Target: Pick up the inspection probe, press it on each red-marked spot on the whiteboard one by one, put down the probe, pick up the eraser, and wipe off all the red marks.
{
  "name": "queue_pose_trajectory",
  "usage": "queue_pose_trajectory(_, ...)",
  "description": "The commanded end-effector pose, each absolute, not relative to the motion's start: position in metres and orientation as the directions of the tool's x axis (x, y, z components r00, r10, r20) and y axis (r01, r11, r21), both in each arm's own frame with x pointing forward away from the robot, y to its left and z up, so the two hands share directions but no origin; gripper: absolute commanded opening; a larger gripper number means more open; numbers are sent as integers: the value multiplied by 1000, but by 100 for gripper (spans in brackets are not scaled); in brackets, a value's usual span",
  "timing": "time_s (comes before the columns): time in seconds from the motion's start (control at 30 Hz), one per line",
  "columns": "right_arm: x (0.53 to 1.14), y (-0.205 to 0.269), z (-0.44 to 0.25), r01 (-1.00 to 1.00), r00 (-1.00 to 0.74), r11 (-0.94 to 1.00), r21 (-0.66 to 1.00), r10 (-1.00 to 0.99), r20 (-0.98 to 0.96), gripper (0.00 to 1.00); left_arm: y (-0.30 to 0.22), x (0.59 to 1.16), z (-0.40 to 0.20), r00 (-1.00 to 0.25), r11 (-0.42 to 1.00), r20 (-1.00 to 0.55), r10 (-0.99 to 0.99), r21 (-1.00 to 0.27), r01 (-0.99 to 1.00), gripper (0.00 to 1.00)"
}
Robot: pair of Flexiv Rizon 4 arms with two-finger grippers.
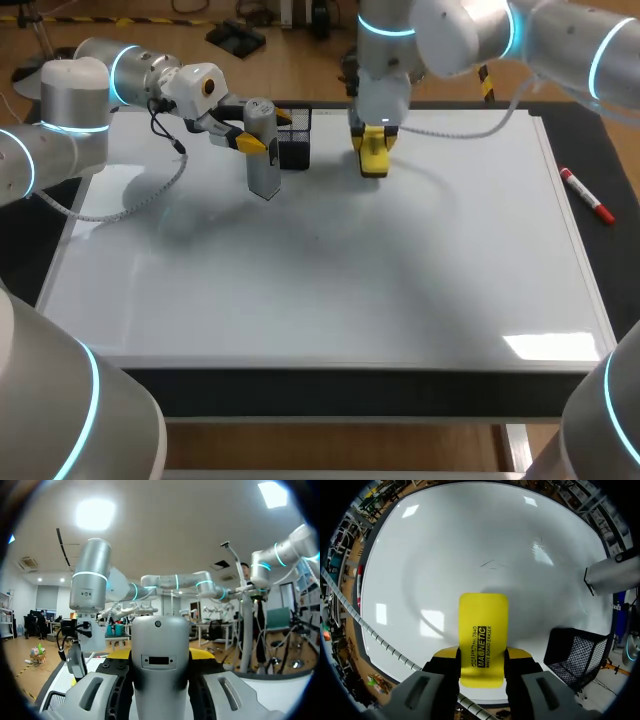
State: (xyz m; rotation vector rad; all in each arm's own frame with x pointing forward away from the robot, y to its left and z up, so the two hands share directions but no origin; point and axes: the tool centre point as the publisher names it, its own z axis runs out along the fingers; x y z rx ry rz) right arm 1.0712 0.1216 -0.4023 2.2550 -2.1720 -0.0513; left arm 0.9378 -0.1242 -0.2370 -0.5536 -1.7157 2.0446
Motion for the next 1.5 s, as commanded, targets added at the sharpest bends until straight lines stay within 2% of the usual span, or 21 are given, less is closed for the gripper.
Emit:
queue_pose_trajectory(0.03,1080,129,-405,-996,36,-35,84,-999,2,0,-124,939,-236,-835,-155,-37,550,-986,-59,0)
queue_pose_trajectory(0.8,1082,116,-423,-997,-5,7,76,-1000,28,0,-124,939,-236,-835,-155,-37,550,-986,-59,0)
queue_pose_trajectory(0.83,1082,116,-424,-997,-5,8,76,-1000,30,40,-124,939,-236,-835,-155,-37,550,-986,-59,0)
queue_pose_trajectory(0.87,1083,115,-424,-997,-6,8,76,-1000,29,56,-124,939,-236,-835,-155,-37,550,-986,-59,0)
queue_pose_trajectory(0.9,1083,114,-424,-997,-11,14,76,-1000,30,49,-124,939,-236,-835,-155,-37,550,-986,-59,0)
queue_pose_trajectory(0.93,1083,113,-423,-997,-14,16,75,-999,30,52,-124,939,-236,-835,-155,-37,550,-986,-59,0)
queue_pose_trajectory(0.97,1083,113,-422,-997,-17,19,73,-999,31,93,-124,939,-236,-835,-155,-37,550,-986,-59,0)
queue_pose_trajectory(1.0,1083,112,-420,-997,-22,24,68,-999,31,100,-124,939,-236,-835,-155,-37,550,-986,-59,0)
queue_pose_trajectory(1.2,1078,101,-403,-996,-87,88,34,-996,20,100,-124,939,-236,-835,-155,-37,550,-986,-59,0)
queue_pose_trajectory(1.5,1067,66,-364,-956,-294,293,12,-953,-76,100,-124,939,-236,-835,-155,-37,550,-986,-59,0)
